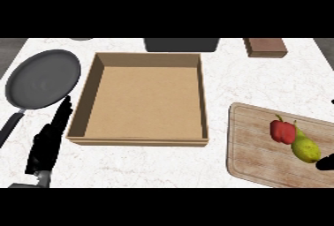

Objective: Pick the pear from the cutting board and place it in the cardboard box

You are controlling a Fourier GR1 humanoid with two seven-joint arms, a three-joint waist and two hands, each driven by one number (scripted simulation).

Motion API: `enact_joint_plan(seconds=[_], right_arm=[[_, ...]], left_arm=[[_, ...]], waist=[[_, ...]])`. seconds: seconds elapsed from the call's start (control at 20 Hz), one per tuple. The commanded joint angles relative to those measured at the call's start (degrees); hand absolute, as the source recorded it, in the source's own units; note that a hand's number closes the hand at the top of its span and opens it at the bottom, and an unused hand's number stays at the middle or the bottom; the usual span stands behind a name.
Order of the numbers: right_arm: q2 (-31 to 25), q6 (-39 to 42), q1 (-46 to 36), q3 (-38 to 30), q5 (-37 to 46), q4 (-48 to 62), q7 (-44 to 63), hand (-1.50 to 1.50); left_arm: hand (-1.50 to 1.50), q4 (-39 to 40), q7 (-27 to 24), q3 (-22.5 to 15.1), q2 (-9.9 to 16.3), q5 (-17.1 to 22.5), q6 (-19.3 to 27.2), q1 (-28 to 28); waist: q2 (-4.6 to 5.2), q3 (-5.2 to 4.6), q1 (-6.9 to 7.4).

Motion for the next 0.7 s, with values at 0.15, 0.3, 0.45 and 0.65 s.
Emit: enact_joint_plan(seconds=[0.15,0.3,0.45,0.65], right_arm=[[5.9,3.4,-1.7,-0.1,4.9,0.6,5.0,-1.5],[8.3,5.1,0.1,-2.3,8.3,1.2,3.4,-1.5],[11.4,4.7,-0.9,-0.6,11.0,1.4,3.3,-1.5],[12.3,6.6,3.4,-3.5,12.4,-1.7,1.8,-1.5]], left_arm=[[0.0,5.3,-5.0,3.7,-1.7,-1.1,-3.5,-0.6],[0.0,1.0,-1.3,3.5,-3.5,-3.8,-2.6,0.6],[0.0,0.0,2.4,1.6,-5.8,-6.5,-1.3,-1.4],[0.0,2.3,-1.9,3.7,-6.9,-6.5,-3.1,0.2]], waist=[[0.05,0.01,-0.06],[0.01,0.03,-0.06],[0.02,0.04,-0.09],[-0.01,0.02,-0.33]])
